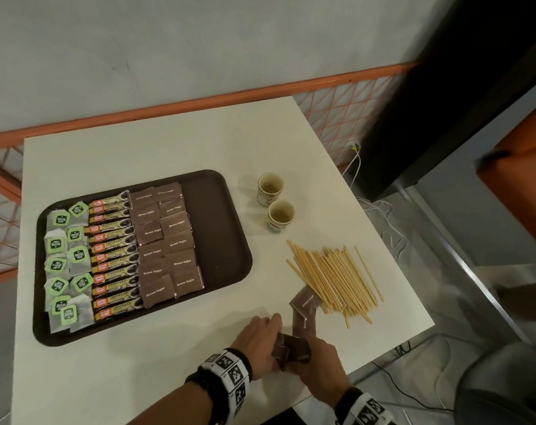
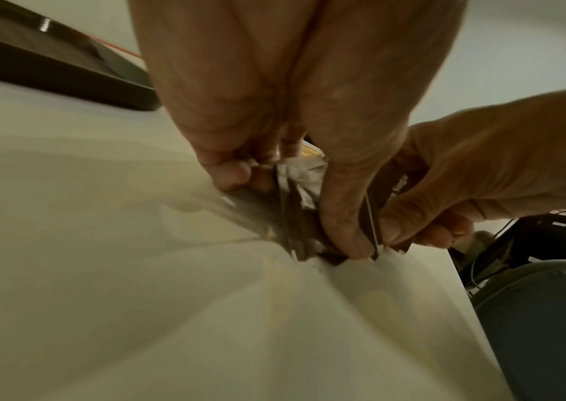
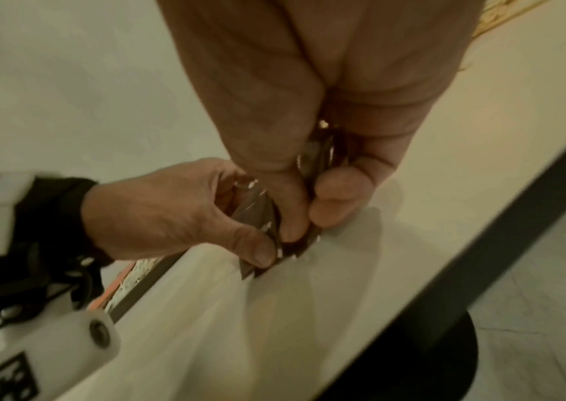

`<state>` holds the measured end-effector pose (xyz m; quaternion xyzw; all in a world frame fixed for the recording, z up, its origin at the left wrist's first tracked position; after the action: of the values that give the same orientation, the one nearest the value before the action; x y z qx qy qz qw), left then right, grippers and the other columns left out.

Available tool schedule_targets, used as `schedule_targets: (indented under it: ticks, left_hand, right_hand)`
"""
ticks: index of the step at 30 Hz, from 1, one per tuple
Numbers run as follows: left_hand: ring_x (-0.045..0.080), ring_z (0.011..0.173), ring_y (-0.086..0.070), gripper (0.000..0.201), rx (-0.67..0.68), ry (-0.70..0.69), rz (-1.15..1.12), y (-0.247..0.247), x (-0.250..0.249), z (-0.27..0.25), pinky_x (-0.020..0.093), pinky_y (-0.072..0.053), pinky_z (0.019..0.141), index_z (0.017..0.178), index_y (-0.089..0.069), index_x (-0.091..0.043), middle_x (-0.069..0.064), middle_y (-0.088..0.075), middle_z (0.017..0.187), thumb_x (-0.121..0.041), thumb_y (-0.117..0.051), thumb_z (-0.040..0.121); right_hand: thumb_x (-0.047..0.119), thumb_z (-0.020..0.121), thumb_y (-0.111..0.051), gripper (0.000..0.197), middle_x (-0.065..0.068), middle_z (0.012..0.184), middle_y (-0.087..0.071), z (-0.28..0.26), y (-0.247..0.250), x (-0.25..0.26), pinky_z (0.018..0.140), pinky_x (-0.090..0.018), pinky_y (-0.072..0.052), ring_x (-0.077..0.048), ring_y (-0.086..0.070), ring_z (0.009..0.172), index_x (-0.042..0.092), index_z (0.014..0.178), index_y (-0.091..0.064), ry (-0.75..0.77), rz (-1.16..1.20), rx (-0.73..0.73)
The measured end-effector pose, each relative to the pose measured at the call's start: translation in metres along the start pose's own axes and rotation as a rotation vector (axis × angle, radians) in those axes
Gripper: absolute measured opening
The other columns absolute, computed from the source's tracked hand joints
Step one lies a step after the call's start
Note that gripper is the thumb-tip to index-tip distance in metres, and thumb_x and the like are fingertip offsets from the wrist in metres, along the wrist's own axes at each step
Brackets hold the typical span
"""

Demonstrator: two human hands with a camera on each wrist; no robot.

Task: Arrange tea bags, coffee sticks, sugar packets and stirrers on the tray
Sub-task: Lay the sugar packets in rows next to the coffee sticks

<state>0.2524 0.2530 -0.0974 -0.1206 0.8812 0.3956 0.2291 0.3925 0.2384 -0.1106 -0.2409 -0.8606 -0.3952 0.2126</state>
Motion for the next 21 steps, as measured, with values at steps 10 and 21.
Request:
schedule_targets:
  ticks: [10,21]
  left_hand:
    - [0.008,0.076,-0.063,0.021,-0.016,-0.049,-0.664,0.067,0.038,-0.045,0.028,-0.051,0.074,0.094,-0.059,-0.011,0.002,-0.063,0.087,-0.024,-0.073,0.085]
    - [0.034,0.087,-0.072,0.022,-0.411,0.115,-1.498,0.128,0.101,-0.097,0.047,-0.061,0.069,0.112,-0.063,-0.010,0.010,-0.070,0.111,-0.007,-0.065,0.090]
  right_hand:
    - [0.016,0.099,-0.055,0.024,-0.006,0.086,-0.074,-0.004,0.028,0.105,0.053,-0.023,-0.048,-0.011,-0.060,0.058,0.035,0.106,-0.067,0.301,0.242,0.377]
    - [0.028,0.103,-0.044,0.034,-0.012,0.083,-0.060,0.031,0.020,0.209,0.053,-0.028,-0.040,-0.020,-0.054,0.058,0.002,0.116,-0.061,0.146,0.615,0.524]
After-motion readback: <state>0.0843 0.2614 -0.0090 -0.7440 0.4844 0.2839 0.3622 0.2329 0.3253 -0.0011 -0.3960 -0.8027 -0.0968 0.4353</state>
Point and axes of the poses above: each hand's wrist, its own z-axis towards the middle knuckle, its own y-axis out of the back of the hand, x = y × z, the point moved 6 cm from there along z, towards the middle knuckle
